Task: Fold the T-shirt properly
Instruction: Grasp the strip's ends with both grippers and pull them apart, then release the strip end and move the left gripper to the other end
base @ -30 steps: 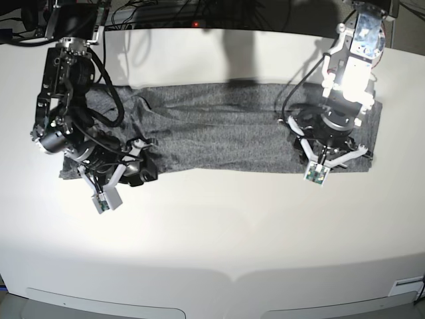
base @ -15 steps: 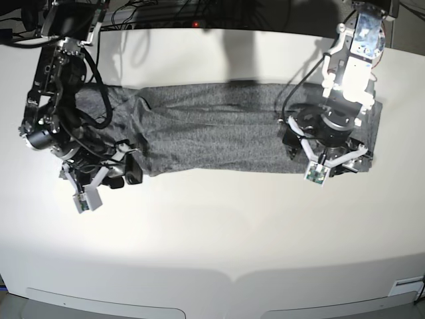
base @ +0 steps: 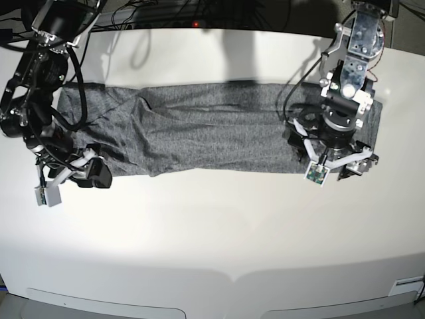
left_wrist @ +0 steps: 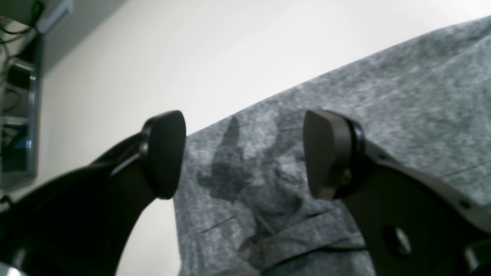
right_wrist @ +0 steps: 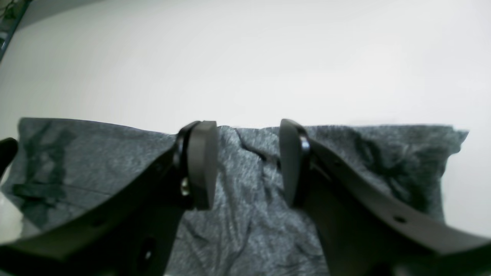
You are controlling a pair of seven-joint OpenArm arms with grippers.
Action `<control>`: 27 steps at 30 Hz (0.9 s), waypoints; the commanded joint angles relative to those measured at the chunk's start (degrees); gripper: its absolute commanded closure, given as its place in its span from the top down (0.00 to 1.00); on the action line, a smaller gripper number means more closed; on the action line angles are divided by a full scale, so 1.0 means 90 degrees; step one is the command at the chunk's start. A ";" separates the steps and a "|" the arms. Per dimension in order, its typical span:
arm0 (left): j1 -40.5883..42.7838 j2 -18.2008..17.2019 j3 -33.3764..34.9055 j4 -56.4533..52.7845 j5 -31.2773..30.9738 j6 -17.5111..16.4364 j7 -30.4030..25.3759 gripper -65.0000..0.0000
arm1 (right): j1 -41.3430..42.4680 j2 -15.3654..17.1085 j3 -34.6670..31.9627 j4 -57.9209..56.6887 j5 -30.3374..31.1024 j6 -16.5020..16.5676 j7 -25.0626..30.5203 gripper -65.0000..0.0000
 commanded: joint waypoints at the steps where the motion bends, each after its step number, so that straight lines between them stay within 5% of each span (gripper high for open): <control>1: -0.0090 -0.0121 -0.0012 0.0141 0.0119 0.0056 -0.0121 0.69 | 0.0107 0.0051 0.0015 0.0126 0.0204 0.0063 0.0051 0.42; 12: -0.0777 -0.1343 -0.0119 0.0136 -0.0806 -0.0551 0.0862 0.69 | 0.0107 0.0051 0.0012 0.0126 0.0214 0.0203 -0.0044 0.42; 15: -0.0826 -0.1574 -0.0534 0.0136 -0.1462 -0.1030 0.0906 0.69 | 0.0104 0.0051 0.0012 0.0126 0.0214 0.0203 -0.0046 0.41; 20: -0.0777 -0.1617 -0.1690 0.0134 -0.1945 -0.1100 0.0979 0.69 | 0.0107 0.0051 0.0012 0.0126 0.0214 0.0203 -0.0066 0.42; 27: -0.0780 -0.1620 -0.3191 0.0083 -0.3502 -0.2548 0.1025 0.69 | 0.0107 0.0051 0.0012 0.0126 0.0214 0.0203 -0.0073 0.42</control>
